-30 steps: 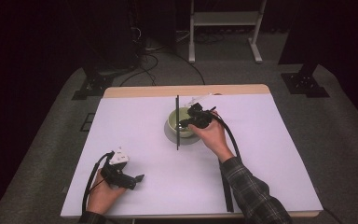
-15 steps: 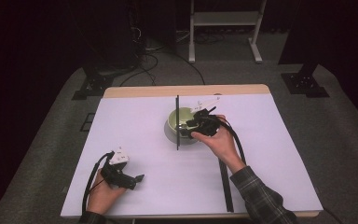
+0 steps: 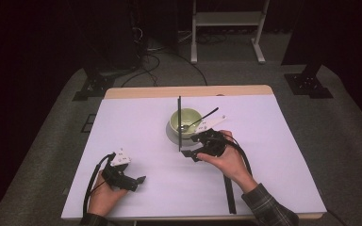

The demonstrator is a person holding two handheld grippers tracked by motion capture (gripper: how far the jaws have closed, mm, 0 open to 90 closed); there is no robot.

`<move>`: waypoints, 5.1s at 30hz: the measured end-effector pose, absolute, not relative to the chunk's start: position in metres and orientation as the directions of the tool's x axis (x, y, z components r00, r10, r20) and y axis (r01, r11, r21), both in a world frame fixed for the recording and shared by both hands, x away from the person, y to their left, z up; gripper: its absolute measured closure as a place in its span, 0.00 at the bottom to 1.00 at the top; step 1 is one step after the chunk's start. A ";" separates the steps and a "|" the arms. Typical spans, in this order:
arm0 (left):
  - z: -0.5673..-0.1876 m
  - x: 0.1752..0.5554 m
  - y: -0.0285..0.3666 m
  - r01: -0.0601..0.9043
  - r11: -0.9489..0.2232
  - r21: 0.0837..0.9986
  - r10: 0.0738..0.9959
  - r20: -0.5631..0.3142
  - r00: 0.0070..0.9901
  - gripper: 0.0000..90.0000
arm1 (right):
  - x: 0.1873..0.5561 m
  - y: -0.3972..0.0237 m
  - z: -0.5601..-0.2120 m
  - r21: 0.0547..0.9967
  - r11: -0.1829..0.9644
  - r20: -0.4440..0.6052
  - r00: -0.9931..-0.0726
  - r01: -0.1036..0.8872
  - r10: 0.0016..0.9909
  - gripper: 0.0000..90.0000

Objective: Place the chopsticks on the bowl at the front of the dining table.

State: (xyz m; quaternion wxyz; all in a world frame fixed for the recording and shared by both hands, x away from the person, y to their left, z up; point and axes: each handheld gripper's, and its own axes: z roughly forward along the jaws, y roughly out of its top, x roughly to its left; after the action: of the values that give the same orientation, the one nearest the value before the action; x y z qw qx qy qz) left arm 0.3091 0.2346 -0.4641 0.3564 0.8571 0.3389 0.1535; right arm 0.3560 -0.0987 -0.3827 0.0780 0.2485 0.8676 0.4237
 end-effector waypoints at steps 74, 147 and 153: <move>-0.464 0.309 0.235 0.470 -0.520 0.714 0.689 0.025 0.725 0.00 | 0.342 -0.126 -0.412 0.743 0.549 0.046 -0.846 0.384 0.530 0.31; -0.464 0.309 0.235 0.469 -0.520 0.714 0.688 0.025 0.725 0.00 | 0.278 -0.312 -0.459 0.702 0.410 -0.042 -0.540 0.583 0.840 0.13; -0.464 0.309 0.235 0.470 -0.520 0.714 0.689 0.025 0.725 0.00 | 0.275 -0.316 -0.466 0.727 0.363 -0.003 -0.526 0.583 0.850 0.13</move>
State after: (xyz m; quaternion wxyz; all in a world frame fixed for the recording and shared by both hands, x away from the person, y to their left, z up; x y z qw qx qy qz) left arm 0.3093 0.2349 -0.4640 0.3553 0.8580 0.3375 0.1541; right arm 0.2752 -0.3162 -0.4656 0.1936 0.4464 0.8026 0.3450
